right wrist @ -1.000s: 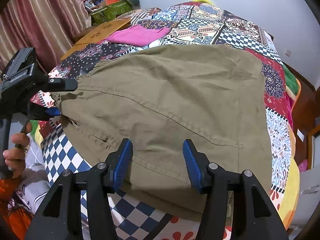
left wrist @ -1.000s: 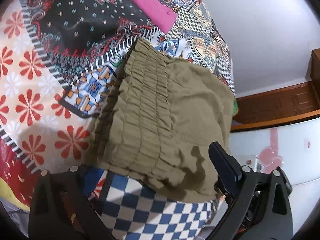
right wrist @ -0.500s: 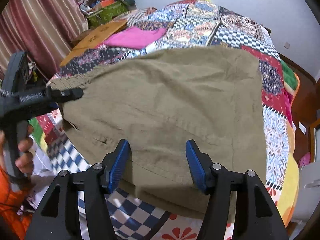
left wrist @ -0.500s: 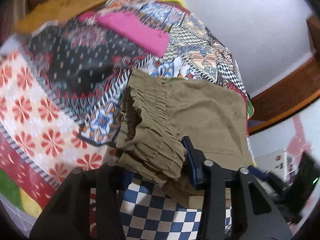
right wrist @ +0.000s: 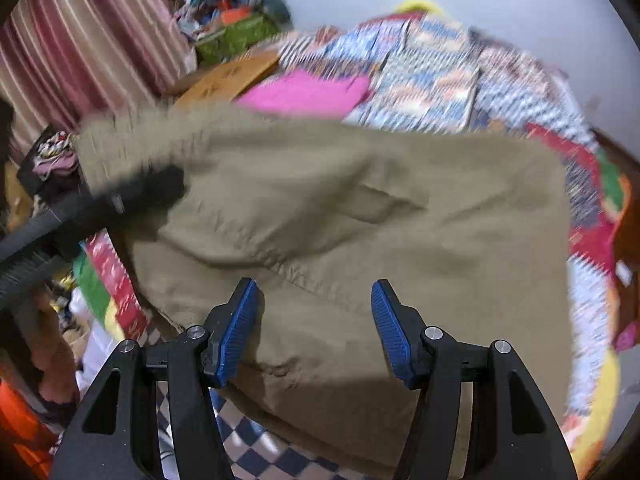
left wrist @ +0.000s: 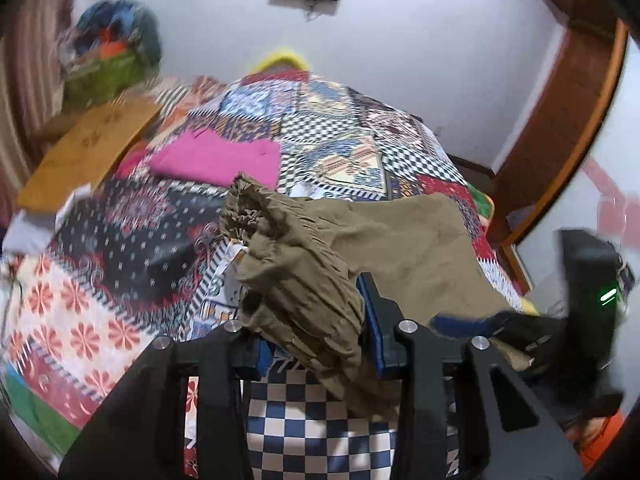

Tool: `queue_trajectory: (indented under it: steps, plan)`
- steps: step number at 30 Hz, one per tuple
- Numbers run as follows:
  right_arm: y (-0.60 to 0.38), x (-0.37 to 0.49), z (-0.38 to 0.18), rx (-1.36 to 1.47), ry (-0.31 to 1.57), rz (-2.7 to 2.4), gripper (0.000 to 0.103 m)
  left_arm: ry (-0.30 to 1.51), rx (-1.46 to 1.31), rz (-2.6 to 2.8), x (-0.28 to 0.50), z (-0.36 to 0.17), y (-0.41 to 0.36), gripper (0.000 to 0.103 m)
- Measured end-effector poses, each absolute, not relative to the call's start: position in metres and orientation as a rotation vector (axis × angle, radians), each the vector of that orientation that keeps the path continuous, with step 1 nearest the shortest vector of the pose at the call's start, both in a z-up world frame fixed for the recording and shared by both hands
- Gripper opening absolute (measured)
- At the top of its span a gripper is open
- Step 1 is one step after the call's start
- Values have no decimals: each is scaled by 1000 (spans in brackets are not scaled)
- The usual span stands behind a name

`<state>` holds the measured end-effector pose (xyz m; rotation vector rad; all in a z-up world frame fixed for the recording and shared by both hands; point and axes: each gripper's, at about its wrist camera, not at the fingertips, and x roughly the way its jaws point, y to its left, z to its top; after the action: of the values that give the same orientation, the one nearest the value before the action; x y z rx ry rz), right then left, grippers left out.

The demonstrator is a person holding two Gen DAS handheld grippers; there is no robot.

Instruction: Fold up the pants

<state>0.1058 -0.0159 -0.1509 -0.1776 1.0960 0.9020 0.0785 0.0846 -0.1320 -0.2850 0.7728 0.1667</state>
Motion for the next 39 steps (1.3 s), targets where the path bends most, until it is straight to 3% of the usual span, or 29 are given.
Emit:
queue_trajectory:
  steps: [15,26,39]
  plan:
    - [-79,118,-128,-80,1041,823,54,745,-146,138,90,-118,60,32]
    - [-92,113,-161,-90,1087,758,57,700,-98,-12,108,-92,8,30]
    - [-158,119,-137,46,1039,683,56,705,-27,-74,118,-83,-32,29]
